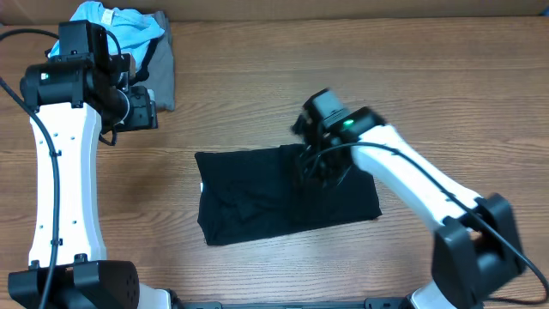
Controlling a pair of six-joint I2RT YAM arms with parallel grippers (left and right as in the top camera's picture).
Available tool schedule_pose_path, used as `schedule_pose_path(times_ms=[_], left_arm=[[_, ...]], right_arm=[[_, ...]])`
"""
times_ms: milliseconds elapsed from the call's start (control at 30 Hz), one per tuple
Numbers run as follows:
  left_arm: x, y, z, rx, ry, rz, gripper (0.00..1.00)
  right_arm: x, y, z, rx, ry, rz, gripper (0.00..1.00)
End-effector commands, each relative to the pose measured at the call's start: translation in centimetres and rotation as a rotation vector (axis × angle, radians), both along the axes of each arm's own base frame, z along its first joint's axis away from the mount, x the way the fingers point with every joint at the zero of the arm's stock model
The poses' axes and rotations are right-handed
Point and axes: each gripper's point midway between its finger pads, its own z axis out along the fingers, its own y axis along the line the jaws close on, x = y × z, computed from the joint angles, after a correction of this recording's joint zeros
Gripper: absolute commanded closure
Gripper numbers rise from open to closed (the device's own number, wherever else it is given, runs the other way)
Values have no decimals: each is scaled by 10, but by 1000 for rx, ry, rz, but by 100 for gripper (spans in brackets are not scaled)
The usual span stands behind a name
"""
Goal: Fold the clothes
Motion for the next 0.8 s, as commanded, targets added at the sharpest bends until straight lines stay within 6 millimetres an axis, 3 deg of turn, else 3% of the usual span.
schedule_pose_path(times_ms=[0, 200, 467, 767], left_arm=[[-13, -17, -28, -112, 74, -1, 29], [-36, -55, -92, -333, 188, -45, 23], [-70, -76, -154, -449, 284, -48, 16], [-94, -86, -209, -491, 268, -60, 13]], right_arm=[[27, -23, 16, -26, -36, -177, 96], [14, -17, -12, -32, 91, -187, 96], [-13, -3, -47, -38, 252, -228, 96], [-12, 4, -49, -4, 248, -222, 96]])
